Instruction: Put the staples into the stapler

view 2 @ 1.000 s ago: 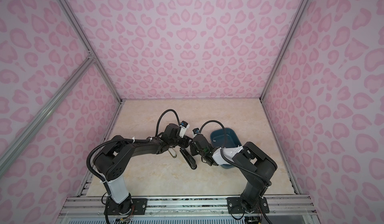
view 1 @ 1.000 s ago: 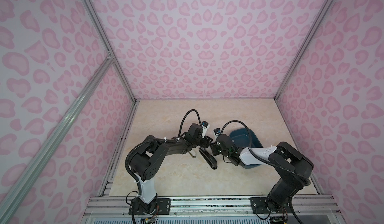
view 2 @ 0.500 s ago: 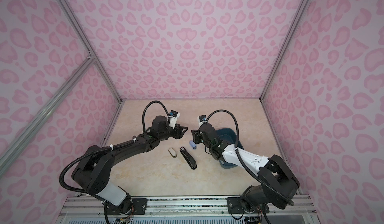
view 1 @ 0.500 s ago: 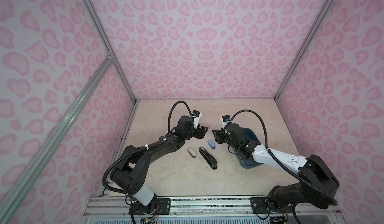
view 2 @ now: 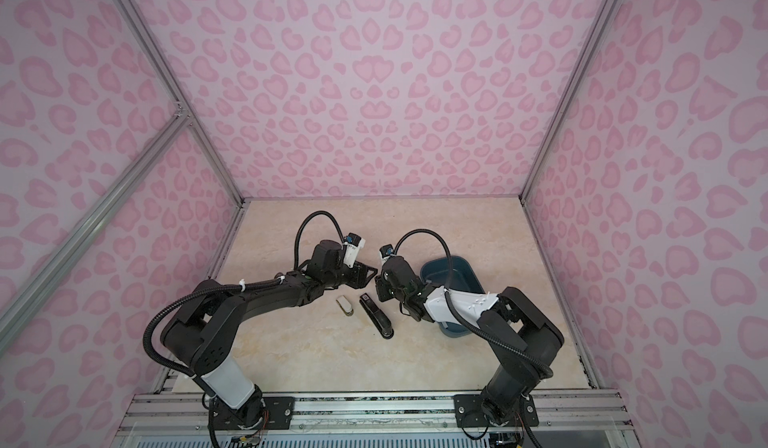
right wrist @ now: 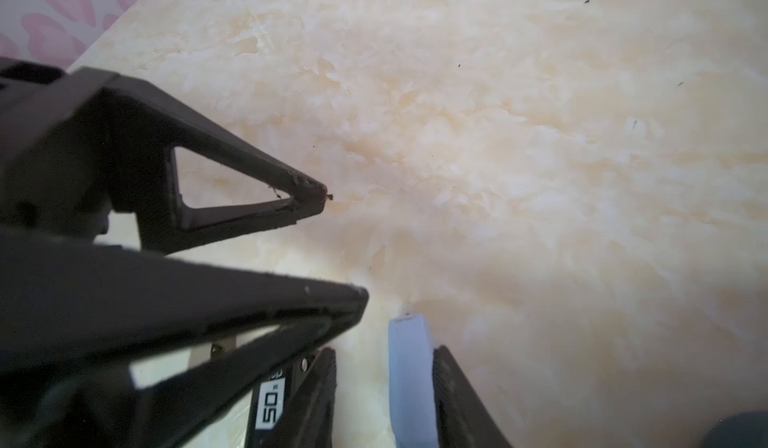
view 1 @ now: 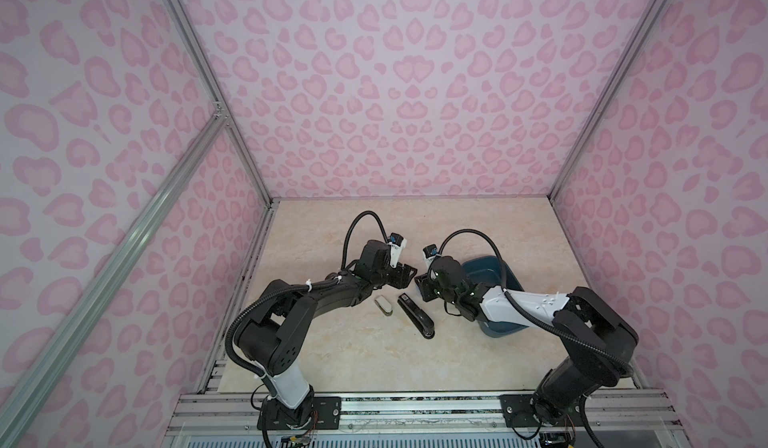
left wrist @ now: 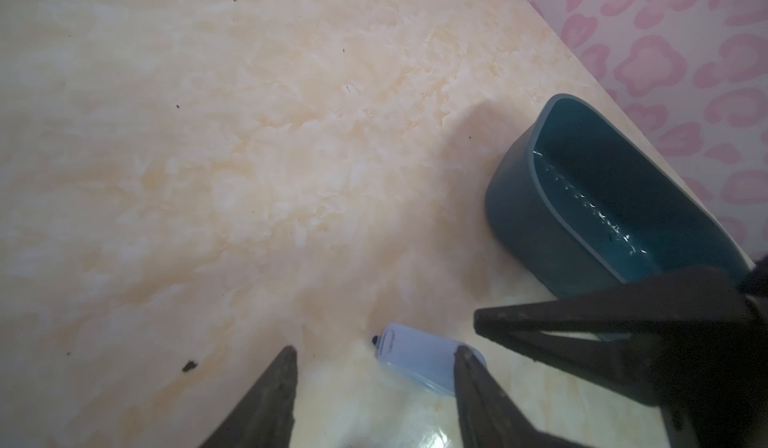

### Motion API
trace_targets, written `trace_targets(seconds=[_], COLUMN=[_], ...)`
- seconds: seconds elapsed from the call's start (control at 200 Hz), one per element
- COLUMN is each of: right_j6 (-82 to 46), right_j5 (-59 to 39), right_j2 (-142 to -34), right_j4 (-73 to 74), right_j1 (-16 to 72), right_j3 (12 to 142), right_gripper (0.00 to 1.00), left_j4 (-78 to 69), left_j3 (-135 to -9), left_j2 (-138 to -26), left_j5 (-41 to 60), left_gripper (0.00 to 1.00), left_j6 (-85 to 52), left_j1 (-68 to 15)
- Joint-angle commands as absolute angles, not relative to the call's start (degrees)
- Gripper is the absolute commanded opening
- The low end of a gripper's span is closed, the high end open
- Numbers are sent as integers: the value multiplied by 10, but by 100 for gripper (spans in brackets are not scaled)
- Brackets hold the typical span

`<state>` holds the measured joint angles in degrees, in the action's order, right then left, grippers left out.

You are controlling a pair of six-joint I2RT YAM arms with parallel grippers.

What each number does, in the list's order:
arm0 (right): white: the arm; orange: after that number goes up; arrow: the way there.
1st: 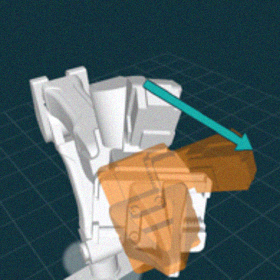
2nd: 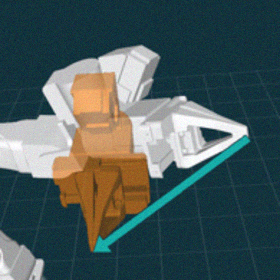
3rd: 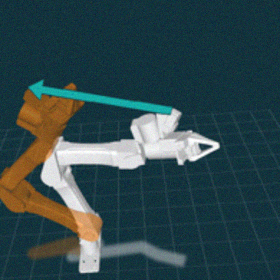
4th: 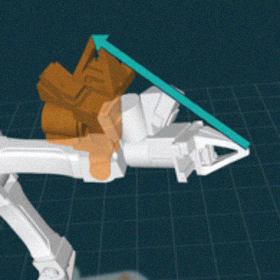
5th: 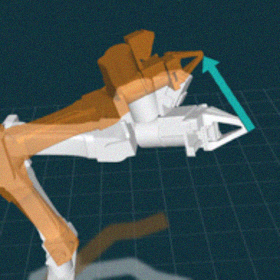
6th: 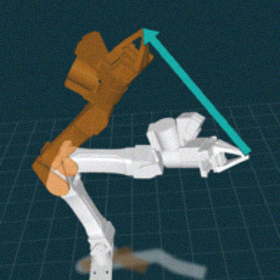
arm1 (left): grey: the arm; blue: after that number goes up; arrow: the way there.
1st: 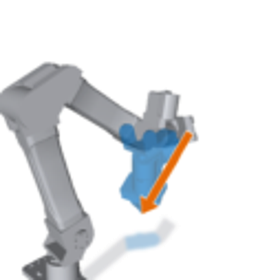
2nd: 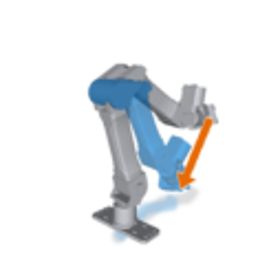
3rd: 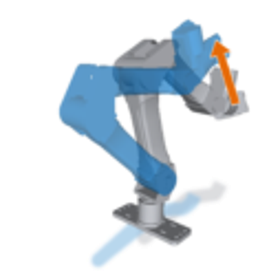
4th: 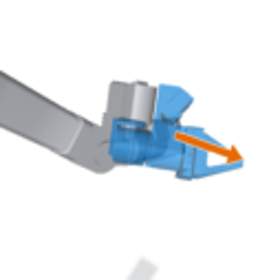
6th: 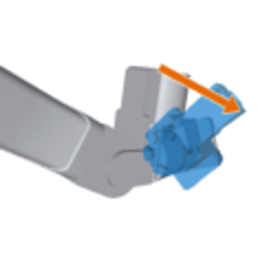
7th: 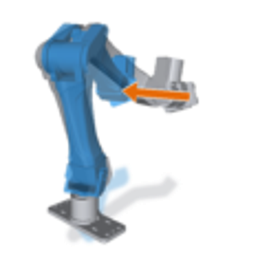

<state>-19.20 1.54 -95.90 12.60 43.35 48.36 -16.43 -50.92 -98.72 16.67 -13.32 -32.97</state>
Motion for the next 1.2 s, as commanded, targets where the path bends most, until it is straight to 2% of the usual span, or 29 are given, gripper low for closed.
trace_targets(seconds=[0.0, 0.3, 0.495, 0.79, 1.2], right_j6=[-181, -210, -222, -221, -213], right_j5=[25, 26, 33, 34, 23], right_j2=[-993, -1104, -1093, -1032, -988], right_j4=[152, 254, 277, 215, 186], right_j1=[434, 443, 448, 437, 431], right_j3=[487, 427, 400, 450, 464], right_gripper=[37, 25, 25, 36, 44], left_j4=[-186, -199, -200, -180, -169], left_j3=[-523, -532, -537, -551, -558], left_j2=[-1004, -1066, -1080, -1062, -1040], left_j5=[181, 185, 182, 179, 182], left_gripper=[61, 60, 60, 60, 60], left_j6=[-125, -121, -121, -120, -116], left_j1=[-332, -345, -347, -346, -344])
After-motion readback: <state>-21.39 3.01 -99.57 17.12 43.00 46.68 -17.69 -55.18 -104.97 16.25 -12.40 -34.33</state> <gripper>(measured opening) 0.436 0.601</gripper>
